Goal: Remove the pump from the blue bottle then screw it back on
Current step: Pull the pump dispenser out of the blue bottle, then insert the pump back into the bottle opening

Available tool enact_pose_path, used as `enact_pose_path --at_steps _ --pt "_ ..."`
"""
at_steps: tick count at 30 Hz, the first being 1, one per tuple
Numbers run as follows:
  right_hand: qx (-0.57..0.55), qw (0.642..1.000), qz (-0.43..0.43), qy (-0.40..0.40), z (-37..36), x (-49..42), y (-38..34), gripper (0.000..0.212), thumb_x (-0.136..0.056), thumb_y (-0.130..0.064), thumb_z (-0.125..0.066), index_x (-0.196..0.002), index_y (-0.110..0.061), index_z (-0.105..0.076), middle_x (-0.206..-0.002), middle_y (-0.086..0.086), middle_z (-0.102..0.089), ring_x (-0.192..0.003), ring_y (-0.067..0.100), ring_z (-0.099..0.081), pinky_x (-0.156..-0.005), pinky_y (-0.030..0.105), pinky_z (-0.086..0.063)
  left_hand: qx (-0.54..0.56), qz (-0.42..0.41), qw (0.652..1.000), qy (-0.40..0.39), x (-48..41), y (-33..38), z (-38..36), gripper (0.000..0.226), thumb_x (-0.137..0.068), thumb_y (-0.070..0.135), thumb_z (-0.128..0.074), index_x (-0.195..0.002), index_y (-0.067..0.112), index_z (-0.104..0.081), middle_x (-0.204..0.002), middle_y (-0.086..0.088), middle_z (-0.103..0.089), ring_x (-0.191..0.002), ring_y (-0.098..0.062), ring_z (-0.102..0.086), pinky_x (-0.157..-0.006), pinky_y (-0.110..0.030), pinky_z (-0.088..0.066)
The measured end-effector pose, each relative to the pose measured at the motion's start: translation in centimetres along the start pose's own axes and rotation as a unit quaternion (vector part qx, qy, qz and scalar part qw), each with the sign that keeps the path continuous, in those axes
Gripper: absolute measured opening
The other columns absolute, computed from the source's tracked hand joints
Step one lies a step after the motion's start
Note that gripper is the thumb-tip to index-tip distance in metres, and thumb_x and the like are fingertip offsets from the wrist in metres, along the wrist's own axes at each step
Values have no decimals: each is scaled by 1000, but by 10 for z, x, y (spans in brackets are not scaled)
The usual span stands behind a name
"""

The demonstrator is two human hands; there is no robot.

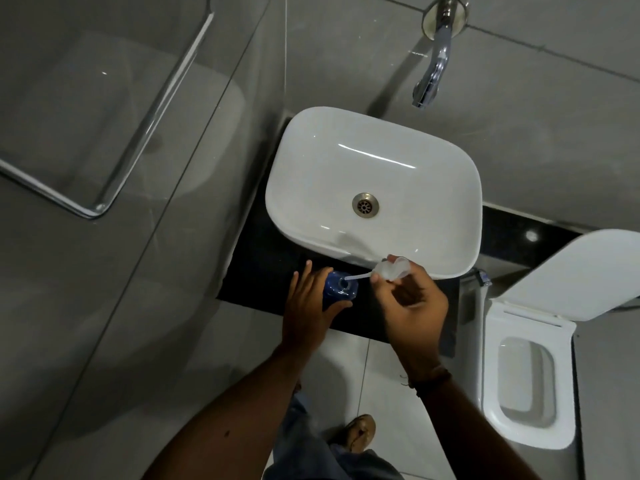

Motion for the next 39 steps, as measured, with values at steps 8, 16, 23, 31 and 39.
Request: enact_pose_path --at_steps 8,16,23,31,39 --pt "34 998 35 -32 -12 -4 13 14 -91 -3 -78 -100 -13 -77 -90 4 -78 -84 25 -77 -84 27 -63 7 2 1000 -17 0 0 0 79 -85 62 -66 -144 11 -51 -151 -6 -55 -155 -23 -23 -128 -40 -6" --pt "99 992 38 -65 -23 -5 26 31 -88 -9 -79 -107 -34 -76 -96 -8 -80 -92 9 -78 -83 16 -60 2 -2 1000 -4 -2 -2 -1 83 -84 68 -59 -141 9 -55 -146 -9 -59 -152 -27 -31 -127 -47 -15" --pt "266 950 27 -160 -53 -9 72 30 -88 -17 -83 -118 -17 -79 -112 2 -78 -113 22 -62 -101 36 -50 -11 -35 999 24 1 1 0 85 -86 70 -41 -135 3 -59 -141 -11 -63 -149 -31 -37 -125 -53 -23" --pt "237 961 -56 -129 -49 -13 88 25 -74 -29 -92 -93 -22 -77 -96 0 -74 -99 27 -68 -90 51 -58 -16 -33 999 23 0 0 0 84 -87 67 -42 -137 2 -58 -142 -14 -62 -148 -33 -38 -124 -53 -23" --pt "220 961 -22 -164 -50 3 86 69 -58 -56 -92 -118 -26 -74 -111 -2 -70 -106 18 -59 -98 43 -53 -33 -42 998 21 3 -1 0 79 -101 63 -22 -137 2 -56 -143 -15 -60 -149 -35 -35 -121 -58 -26"
Point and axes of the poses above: each hand's wrist, its own x-axis away from the middle knuckle, its own z-axis out of the back of the hand, y = z × x, the point moved 9 cm from there along -x, towards the middle knuckle
